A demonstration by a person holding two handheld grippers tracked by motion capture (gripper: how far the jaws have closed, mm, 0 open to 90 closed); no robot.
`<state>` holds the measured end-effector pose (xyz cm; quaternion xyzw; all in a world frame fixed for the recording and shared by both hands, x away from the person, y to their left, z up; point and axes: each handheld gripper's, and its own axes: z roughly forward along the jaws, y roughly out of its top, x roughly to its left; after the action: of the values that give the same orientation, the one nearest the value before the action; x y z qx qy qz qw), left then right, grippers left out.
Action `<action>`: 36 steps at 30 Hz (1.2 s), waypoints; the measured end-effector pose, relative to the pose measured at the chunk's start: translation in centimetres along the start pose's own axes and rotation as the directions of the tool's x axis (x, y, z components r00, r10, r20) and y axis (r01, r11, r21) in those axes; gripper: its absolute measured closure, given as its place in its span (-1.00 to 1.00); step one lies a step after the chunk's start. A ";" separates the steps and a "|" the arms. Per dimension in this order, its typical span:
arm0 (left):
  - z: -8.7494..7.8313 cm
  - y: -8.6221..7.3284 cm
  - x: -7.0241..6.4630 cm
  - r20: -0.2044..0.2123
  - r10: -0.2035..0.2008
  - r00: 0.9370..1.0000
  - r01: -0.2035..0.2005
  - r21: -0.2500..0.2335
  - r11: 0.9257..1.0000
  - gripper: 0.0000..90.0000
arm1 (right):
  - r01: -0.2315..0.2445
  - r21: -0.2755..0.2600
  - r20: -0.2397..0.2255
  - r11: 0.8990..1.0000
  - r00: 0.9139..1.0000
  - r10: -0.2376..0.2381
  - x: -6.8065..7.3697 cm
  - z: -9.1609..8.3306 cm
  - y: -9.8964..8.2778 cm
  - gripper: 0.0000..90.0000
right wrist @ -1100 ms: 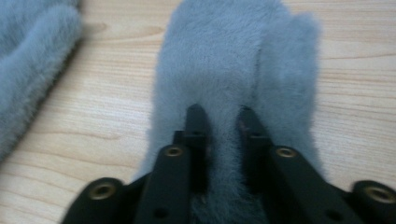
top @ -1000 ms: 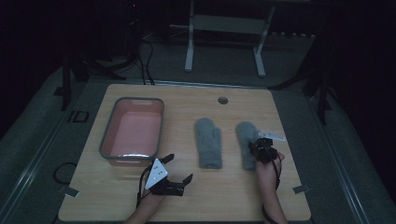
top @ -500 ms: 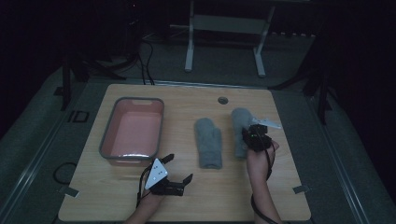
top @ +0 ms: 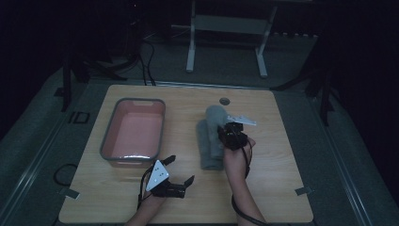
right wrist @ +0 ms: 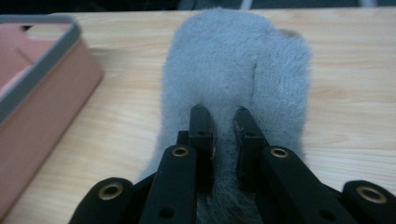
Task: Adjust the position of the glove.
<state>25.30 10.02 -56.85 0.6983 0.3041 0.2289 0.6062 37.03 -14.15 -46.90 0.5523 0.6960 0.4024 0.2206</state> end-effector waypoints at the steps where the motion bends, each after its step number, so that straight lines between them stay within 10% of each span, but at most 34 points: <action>1: 0.0 0.0 0.0 0.002 -0.002 1.000 0.002 0.001 1.000 -0.99 | 0.003 0.003 0.002 1.000 1.000 -0.003 0.2 0.2 -0.1 0.80; 36: 0.0 0.0 0.0 0.007 -0.006 1.000 0.006 0.002 1.000 -0.99 | 0.022 0.133 0.011 0.991 1.000 -0.024 2.3 5.3 -4.0 0.45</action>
<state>25.33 10.01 -56.84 0.6988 0.3042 0.2242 0.6073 37.95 -10.55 -52.83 0.5601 0.7261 0.3495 0.1922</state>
